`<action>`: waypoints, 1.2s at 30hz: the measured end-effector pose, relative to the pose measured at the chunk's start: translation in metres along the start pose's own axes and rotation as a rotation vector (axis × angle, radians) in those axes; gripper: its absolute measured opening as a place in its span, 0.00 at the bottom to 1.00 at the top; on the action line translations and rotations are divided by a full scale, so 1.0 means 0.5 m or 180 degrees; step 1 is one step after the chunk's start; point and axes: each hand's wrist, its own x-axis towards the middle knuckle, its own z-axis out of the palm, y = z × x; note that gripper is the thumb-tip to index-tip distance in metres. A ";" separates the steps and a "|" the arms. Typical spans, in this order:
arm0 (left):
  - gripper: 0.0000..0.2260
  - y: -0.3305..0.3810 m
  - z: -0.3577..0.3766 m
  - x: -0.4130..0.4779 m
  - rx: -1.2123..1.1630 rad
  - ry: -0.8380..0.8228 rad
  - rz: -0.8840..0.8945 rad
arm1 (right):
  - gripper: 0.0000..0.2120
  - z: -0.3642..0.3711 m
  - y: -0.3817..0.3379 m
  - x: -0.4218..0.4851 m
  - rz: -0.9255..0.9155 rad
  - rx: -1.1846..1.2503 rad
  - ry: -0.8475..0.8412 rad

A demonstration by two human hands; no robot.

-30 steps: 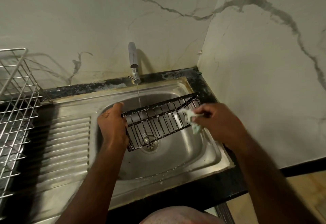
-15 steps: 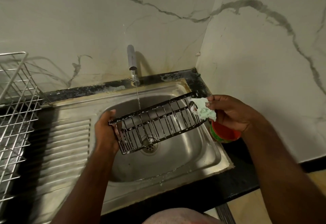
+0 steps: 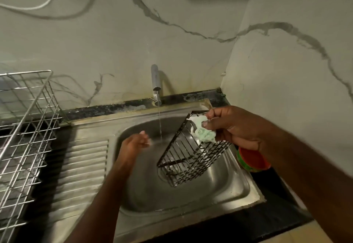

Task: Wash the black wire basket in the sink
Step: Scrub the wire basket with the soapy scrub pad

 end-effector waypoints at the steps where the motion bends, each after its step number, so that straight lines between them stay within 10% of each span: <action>1: 0.12 0.024 0.021 -0.012 0.0219 -0.0047 0.0305 | 0.08 0.005 0.003 0.000 0.0018 -0.0115 0.0043; 14: 0.09 0.137 0.225 -0.060 0.0253 -0.0890 0.0790 | 0.04 -0.007 -0.006 -0.029 -0.0106 -0.0223 0.0054; 22: 0.08 0.123 0.185 -0.085 0.0126 -0.1023 0.0870 | 0.08 -0.026 -0.006 -0.060 -0.1212 -0.1798 0.1482; 28: 0.09 0.133 0.189 -0.107 -0.0132 -0.1178 0.0945 | 0.14 0.036 0.046 0.006 -0.1927 -0.3889 0.1175; 36: 0.09 0.128 0.169 -0.106 -0.0014 -0.0989 0.1018 | 0.14 -0.033 0.057 0.022 -0.1312 -0.3689 0.1569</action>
